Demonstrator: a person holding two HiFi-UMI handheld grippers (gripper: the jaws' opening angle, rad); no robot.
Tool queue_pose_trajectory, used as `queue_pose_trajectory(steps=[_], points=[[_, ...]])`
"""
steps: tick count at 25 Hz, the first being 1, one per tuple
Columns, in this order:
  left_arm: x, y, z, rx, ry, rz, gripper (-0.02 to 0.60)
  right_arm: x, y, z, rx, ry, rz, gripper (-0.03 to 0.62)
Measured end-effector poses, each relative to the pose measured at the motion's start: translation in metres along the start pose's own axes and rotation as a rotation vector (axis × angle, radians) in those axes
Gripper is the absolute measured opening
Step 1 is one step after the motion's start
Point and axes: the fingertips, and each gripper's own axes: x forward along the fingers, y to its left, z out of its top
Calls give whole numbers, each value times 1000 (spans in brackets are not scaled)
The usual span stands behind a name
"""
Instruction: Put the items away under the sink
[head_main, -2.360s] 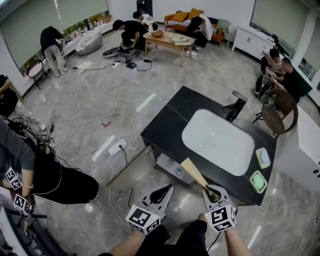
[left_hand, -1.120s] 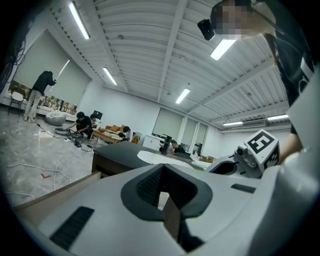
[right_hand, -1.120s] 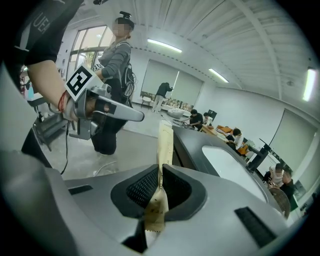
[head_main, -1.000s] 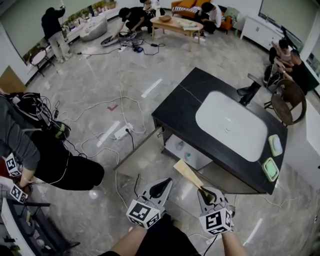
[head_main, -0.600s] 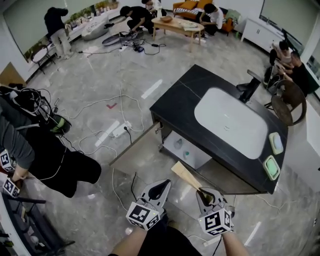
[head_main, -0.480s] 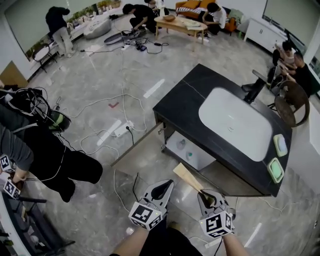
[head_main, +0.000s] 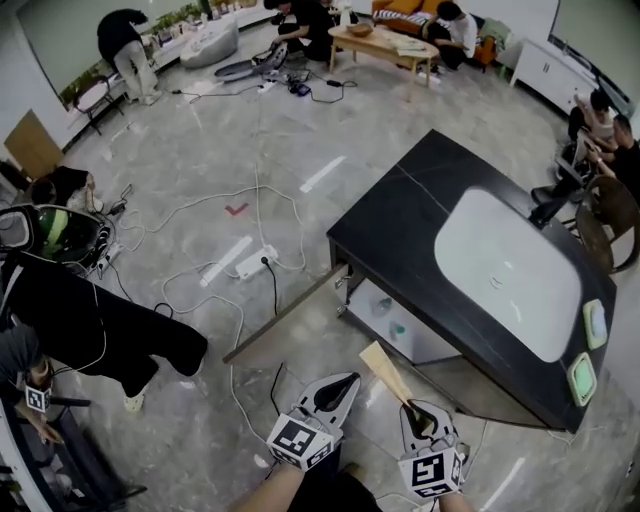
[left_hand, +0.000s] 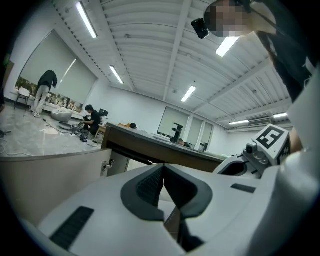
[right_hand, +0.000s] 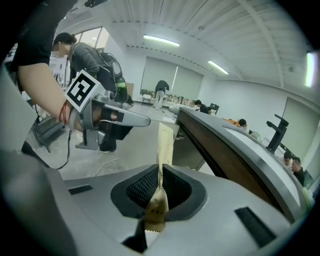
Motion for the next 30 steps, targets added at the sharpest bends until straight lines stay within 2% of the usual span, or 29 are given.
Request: queue_pose_trajectory(steps=[9,14,24,30], points=[[36,23,-27,15,-5,-30,7,45,-15,-25,59,7,-47,46],[54,30,-55,10,-10,-47,8,67,-18,-47,72,7,-65,46],[89,52,-148,48,0,-162,7,126,-14,-112,115,-45,-130,46],[119,60,-211,62,-2,-268,8,166,-15,-160,128,-90,-193,46]])
